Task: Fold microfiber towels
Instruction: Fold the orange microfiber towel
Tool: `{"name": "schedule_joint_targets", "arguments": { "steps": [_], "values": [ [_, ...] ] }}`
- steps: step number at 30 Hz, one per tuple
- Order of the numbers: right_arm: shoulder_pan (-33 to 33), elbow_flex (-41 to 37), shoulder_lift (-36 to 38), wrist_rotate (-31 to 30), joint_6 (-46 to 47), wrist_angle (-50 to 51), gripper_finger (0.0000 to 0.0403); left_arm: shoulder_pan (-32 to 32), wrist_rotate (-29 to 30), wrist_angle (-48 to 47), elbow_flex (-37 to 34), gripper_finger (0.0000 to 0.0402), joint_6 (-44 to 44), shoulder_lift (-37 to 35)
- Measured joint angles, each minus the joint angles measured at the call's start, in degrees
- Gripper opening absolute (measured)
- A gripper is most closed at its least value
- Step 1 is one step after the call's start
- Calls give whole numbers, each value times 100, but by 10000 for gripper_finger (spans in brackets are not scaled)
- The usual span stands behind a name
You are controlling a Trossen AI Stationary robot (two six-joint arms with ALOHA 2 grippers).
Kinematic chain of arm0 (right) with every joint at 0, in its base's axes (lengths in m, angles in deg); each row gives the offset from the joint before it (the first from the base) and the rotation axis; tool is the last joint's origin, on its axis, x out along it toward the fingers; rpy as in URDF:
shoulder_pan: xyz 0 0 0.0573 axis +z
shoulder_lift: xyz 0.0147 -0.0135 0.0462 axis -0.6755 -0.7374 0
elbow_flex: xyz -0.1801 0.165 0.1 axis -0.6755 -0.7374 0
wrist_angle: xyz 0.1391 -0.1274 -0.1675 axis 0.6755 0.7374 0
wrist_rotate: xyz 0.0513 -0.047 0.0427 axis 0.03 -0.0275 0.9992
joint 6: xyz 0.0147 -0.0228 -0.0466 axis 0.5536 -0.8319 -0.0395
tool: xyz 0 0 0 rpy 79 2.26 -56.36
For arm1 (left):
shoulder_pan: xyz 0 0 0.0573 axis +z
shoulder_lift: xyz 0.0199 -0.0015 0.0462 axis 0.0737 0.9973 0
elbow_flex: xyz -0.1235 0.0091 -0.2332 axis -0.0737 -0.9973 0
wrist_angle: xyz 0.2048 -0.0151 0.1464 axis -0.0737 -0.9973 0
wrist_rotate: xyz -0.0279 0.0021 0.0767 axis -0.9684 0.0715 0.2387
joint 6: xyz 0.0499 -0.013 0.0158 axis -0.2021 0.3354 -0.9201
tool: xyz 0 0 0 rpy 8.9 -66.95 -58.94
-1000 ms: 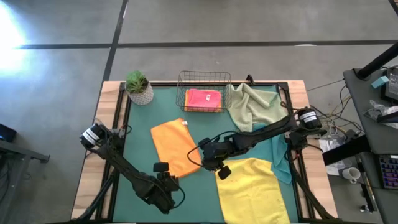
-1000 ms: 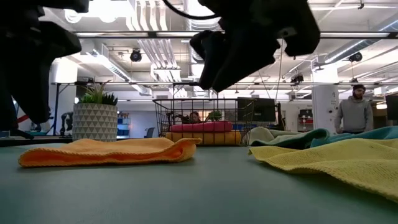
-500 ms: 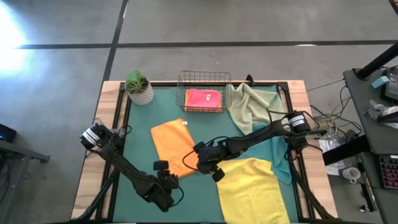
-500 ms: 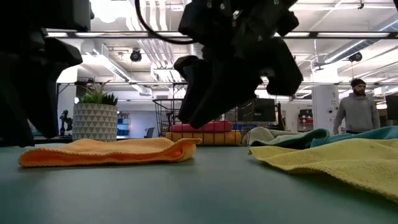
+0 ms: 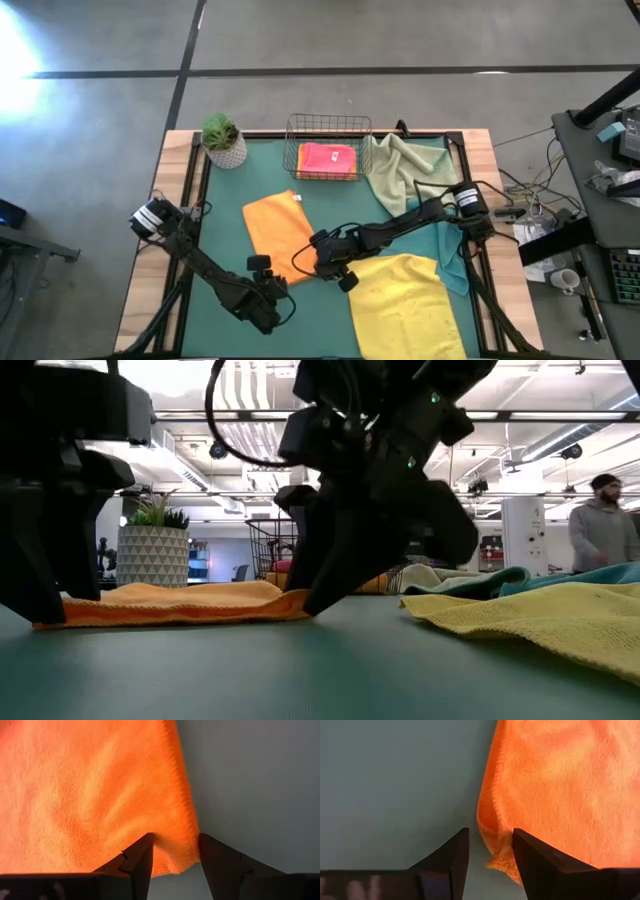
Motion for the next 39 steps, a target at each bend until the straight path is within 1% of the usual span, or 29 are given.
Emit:
{"name": "schedule_joint_targets", "arguments": {
  "steps": [6,10,14,19,21,23,28,33,39],
  "values": [
    [-13,0,-38,-271,110,-56,144,74,-88,58,-177,143,138,-22],
    [-65,0,-38,-253,117,-32,139,89,-122,77,-202,135,293,-26],
    [-93,0,-38,-250,117,-17,115,108,-156,183,-246,95,292,-28],
    [-114,0,-109,-229,172,-28,56,120,-111,210,-268,27,292,-24],
    [-114,7,-135,-213,328,-6,30,124,-87,204,-271,9,292,-24],
    [-110,13,-150,-205,470,9,15,124,-72,213,-273,6,295,-26],
    [-110,9,24,-204,915,203,9,130,-191,214,-185,9,292,-58],
    [-68,11,487,-60,1574,609,9,132,-578,274,17,10,299,-274],
    [231,25,927,-30,2293,1005,9,121,-1061,271,463,10,310,-649]
  ]
}}
